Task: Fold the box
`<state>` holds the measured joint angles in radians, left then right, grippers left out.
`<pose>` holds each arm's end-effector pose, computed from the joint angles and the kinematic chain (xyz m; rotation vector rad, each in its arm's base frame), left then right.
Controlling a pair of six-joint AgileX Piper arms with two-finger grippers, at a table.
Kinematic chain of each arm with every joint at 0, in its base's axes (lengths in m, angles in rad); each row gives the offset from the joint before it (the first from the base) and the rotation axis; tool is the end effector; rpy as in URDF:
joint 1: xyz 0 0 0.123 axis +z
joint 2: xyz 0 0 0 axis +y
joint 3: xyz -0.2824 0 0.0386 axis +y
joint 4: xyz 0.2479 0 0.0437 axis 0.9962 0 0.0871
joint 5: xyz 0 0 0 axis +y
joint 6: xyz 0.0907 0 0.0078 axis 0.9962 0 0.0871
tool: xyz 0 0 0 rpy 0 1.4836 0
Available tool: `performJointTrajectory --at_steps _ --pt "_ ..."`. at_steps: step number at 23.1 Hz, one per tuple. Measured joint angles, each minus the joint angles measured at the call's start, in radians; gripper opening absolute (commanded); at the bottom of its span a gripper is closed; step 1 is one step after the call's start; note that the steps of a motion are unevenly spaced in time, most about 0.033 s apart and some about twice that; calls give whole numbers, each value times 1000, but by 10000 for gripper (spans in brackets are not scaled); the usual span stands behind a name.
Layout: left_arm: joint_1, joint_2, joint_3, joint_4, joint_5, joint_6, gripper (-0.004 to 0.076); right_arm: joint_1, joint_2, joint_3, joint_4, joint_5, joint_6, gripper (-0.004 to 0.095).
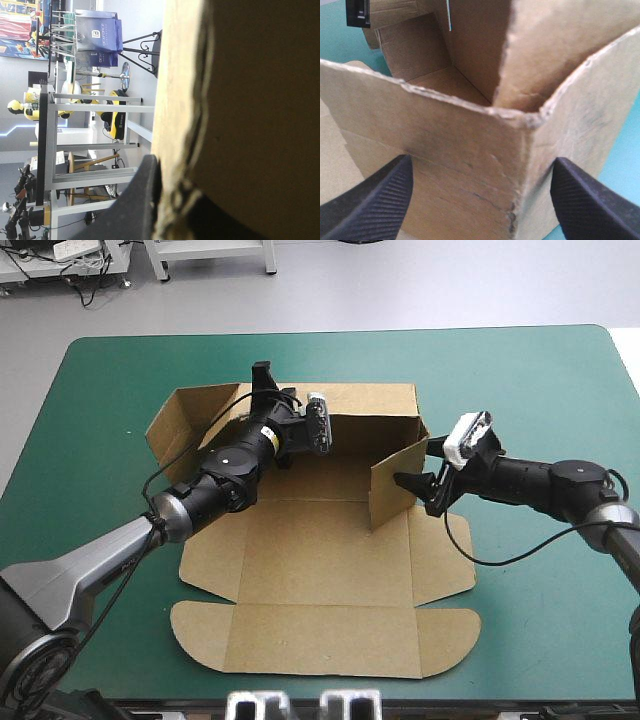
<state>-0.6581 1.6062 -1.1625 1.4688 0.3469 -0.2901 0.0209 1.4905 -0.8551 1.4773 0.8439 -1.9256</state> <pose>0.3119 -0.2020 0.3041 1.4345 1.3950 0.6724 0.2880 0.0738 0.2587 -0.9356 1.8199 0.6344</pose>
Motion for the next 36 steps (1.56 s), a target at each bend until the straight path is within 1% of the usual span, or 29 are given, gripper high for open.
performJointTrajectory --at_steps 1,2,3,4,5,9,11,12,14,17,20,21,23,24,27,28,29,36 --pt "-2 0 0 -7 2 1 13 28 0 0 0 -31 -1 714" --pt "-15 0 -1 -14 20 4 13 77 0 0 12 -100 -1 712" --pt "-23 0 -1 -17 38 9 13 103 0 0 26 -144 -1 702" --pt "-40 0 -1 -26 74 27 13 146 0 0 69 -225 3 693" --pt "-51 1 -1 -33 94 38 13 162 0 0 96 -268 8 688" --pt "-110 2 -3 -99 197 59 13 184 0 0 172 -388 19 667" --pt "-119 2 -9 -139 213 64 13 184 0 0 187 -427 22 660" --pt "-119 1 -10 -153 213 66 13 184 0 0 193 -430 22 640" --pt "-119 1 -10 -160 213 68 13 184 0 0 205 -425 22 549" --pt "-119 1 -10 -164 209 72 13 184 0 0 207 -392 22 347" --pt "-119 -1 -10 -185 200 91 17 182 0 0 212 -381 10 184" --pt "-119 -2 -11 -199 198 102 38 181 0 0 213 -385 2 97" --pt "-118 -4 -16 -233 195 114 97 179 0 0 213 -395 -4 1" --pt "-118 -5 -16 -248 194 115 141 178 0 -2 213 -401 -5 -22" --pt "-123 -20 -17 -320 194 118 368 177 2 -25 206 -447 17 -23" --pt "-138 -27 -14 -344 195 117 414 178 3 -33 201 -469 24 -23" --pt "-158 -37 -10 -365 195 115 433 179 3 -44 198 -507 30 -23" --pt "-282 -92 -2 -422 167 115 433 182 3 -74 191 -659 41 -24"
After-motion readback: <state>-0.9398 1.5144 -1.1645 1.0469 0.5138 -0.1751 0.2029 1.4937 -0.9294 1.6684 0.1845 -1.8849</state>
